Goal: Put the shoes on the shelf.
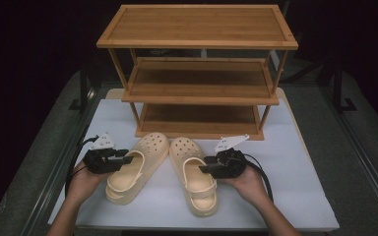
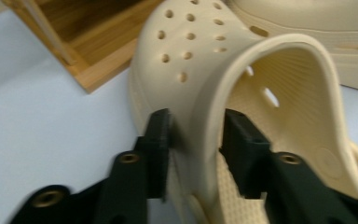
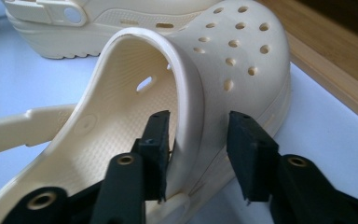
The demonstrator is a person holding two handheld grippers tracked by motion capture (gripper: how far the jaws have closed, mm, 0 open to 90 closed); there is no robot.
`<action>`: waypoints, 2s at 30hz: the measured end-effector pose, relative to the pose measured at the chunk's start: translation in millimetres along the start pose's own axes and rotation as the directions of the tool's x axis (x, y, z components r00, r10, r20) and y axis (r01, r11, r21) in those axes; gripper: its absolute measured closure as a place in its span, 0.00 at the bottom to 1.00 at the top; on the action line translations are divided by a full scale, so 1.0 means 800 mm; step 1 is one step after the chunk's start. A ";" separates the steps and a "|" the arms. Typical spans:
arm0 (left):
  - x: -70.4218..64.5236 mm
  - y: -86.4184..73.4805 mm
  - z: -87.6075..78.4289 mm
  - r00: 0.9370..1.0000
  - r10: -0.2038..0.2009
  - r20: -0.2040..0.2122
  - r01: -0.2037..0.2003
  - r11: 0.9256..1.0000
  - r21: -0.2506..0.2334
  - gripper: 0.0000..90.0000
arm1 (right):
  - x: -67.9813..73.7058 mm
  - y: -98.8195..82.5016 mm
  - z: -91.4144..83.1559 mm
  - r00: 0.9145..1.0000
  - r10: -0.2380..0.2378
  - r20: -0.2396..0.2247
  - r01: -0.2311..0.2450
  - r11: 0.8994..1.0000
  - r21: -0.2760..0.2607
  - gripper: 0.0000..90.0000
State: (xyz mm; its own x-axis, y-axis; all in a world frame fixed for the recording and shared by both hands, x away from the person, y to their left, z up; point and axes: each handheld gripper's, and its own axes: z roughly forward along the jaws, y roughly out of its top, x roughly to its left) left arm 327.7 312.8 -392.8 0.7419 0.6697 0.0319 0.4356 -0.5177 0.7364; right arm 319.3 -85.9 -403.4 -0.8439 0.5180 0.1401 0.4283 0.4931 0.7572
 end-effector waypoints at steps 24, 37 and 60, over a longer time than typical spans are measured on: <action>-0.023 0.038 -0.001 0.989 0.022 -0.148 -0.025 1.000 -0.016 0.93 | -0.019 -0.006 -0.046 0.985 0.001 0.171 0.013 0.997 -0.079 0.93; -0.020 0.084 0.028 0.985 -0.023 -0.169 0.010 0.997 -0.076 0.93 | -0.058 -0.006 -0.062 0.966 0.055 0.254 -0.033 0.995 -0.092 0.93; -0.026 0.140 0.132 0.932 -0.080 -0.354 0.048 0.994 -0.098 0.93 | -0.138 0.024 -0.034 0.876 0.156 0.456 -0.109 0.986 -0.128 0.93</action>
State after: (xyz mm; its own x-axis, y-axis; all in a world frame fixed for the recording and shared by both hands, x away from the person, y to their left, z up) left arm 414.8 184.4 -382.6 0.4758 0.8541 0.2101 0.4189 -0.4301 0.7997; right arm 412.0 -152.2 -386.8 -0.5255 0.8493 -0.0496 0.4731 0.3401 0.8127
